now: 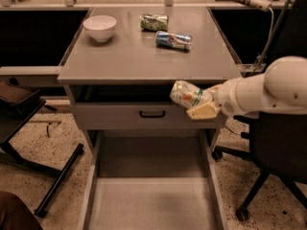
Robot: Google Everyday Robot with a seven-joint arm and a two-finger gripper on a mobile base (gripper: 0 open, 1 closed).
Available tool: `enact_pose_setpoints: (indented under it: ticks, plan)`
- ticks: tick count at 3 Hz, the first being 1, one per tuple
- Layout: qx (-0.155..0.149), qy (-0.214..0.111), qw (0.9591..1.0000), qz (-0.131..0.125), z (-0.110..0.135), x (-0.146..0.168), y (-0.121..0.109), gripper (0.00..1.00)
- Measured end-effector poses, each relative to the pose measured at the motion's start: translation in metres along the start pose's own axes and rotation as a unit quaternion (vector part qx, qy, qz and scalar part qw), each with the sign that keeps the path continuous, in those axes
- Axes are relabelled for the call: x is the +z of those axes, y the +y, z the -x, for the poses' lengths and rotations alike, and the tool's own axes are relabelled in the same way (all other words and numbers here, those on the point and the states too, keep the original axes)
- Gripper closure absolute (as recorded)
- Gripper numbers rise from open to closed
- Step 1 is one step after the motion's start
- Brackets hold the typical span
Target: Pick 7up can from middle drawer and place on counter
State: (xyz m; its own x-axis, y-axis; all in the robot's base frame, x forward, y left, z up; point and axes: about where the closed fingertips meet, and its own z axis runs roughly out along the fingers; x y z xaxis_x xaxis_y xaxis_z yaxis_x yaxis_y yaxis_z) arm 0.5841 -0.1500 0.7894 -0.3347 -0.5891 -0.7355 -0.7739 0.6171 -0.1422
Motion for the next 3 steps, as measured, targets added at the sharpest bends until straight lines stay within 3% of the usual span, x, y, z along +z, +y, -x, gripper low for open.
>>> enact_pose_setpoints:
  ticks: [1,2,3]
  plan:
    - [-0.027,-0.022,0.9994,-0.007,0.058,-0.056,-0.017,1.0]
    - [-0.027,-0.022,0.9994,-0.007,0.058,-0.056,-0.017,1.0]
    - [-0.029,-0.044,0.9985,-0.017,0.082,-0.048,-0.025,1.0]
